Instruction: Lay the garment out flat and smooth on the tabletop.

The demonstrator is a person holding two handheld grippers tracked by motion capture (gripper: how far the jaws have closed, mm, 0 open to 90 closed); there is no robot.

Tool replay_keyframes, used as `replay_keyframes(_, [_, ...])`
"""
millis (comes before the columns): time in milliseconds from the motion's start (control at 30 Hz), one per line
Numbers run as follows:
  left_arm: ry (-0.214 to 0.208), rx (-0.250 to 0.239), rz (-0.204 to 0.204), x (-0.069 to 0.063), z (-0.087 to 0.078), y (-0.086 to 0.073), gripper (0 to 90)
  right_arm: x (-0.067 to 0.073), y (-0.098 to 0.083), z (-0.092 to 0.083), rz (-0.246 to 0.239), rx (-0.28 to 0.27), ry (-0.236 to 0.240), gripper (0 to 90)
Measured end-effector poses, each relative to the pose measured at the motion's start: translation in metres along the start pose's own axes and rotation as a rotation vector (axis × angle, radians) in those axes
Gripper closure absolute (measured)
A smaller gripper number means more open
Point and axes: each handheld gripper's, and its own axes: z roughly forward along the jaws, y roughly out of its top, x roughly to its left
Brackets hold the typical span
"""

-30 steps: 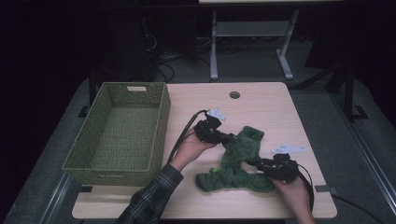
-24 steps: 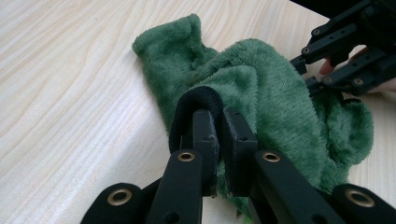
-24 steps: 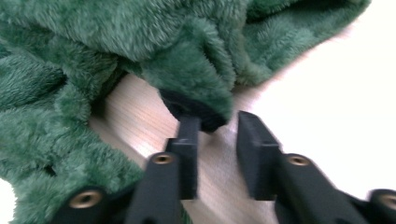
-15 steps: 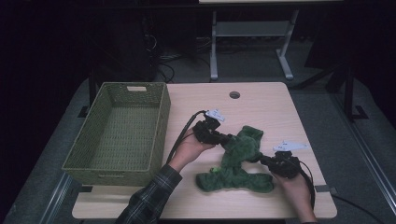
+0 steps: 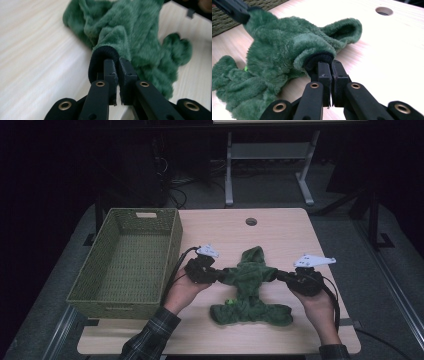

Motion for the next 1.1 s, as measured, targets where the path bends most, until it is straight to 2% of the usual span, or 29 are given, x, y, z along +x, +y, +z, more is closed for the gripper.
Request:
replay_keyframes(33, [0.003, 0.019, 0.0, 0.0, 0.001, -0.004, 85.4, 0.001, 0.002, 0.002, -0.006, 0.005, 0.007, 87.8])
replay_keyframes(67, [0.008, 0.029, -0.023, -0.001, 0.004, -0.01, 85.4, 0.002, 0.002, 0.004, -0.01, 0.011, 0.01, 87.8])
replay_keyframes(133, [0.013, 0.06, -0.035, 0.001, 0.008, -0.017, 85.3, 0.003, 0.0, 0.011, -0.014, 0.032, 0.017, 87.8])
replay_keyframes(167, [0.021, 0.089, -0.03, 0.003, 0.012, -0.021, 85.4, 0.003, -0.002, 0.015, -0.011, 0.043, 0.022, 87.8])
replay_keyframes(267, [0.03, 0.133, -0.035, 0.005, 0.021, -0.027, 85.3, 0.002, -0.01, 0.026, 0.0, 0.081, 0.031, 87.8])
replay_keyframes(300, [0.03, 0.129, -0.056, 0.004, 0.025, -0.029, 85.3, 0.001, -0.012, 0.03, 0.004, 0.097, 0.032, 87.8])
replay_keyframes(333, [0.035, 0.153, -0.035, 0.005, 0.028, -0.03, 85.3, 0.0, -0.014, 0.033, 0.004, 0.1, 0.034, 87.8])
replay_keyframes(400, [0.041, 0.172, -0.026, 0.006, 0.034, -0.032, 85.2, -0.002, -0.019, 0.038, 0.017, 0.121, 0.038, 87.8])
replay_keyframes(433, [0.041, 0.166, -0.035, 0.005, 0.037, -0.032, 85.1, -0.003, -0.021, 0.04, 0.019, 0.132, 0.037, 87.8])
replay_keyframes(533, [0.046, 0.169, -0.025, 0.003, 0.04, -0.032, 83.3, -0.006, -0.026, 0.044, 0.032, 0.159, 0.044, 87.5])
replay_keyframes(600, [0.047, 0.164, -0.02, 0.002, 0.038, -0.03, 77.0, -0.006, -0.026, 0.044, 0.035, 0.16, 0.047, 84.3])
replay_keyframes(667, [0.049, 0.153, -0.016, -0.001, 0.032, -0.027, 70.9, -0.005, -0.023, 0.04, 0.019, 0.148, 0.049, 76.7])
replay_keyframes(800, [0.045, 0.116, 0.008, -0.007, 0.019, -0.015, 64.4, -0.005, -0.014, 0.024, 0.023, 0.107, 0.044, 68.5])
replay_keyframes(900, [0.051, 0.089, 0.025, -0.009, 0.013, -0.005, 63.2, -0.007, -0.005, 0.013, 0.03, 0.069, 0.049, 66.9])
replay_keyframes(1033, [0.065, 0.071, 0.035, -0.005, 0.012, 0.009, 62.9, -0.012, 0.006, 0.014, 0.032, 0.064, 0.045, 66.1])
replay_keyframes(1100, [0.076, 0.051, 0.034, 0.0, 0.011, 0.017, 62.7, -0.015, 0.01, 0.021, 0.031, 0.086, 0.042, 65.7])
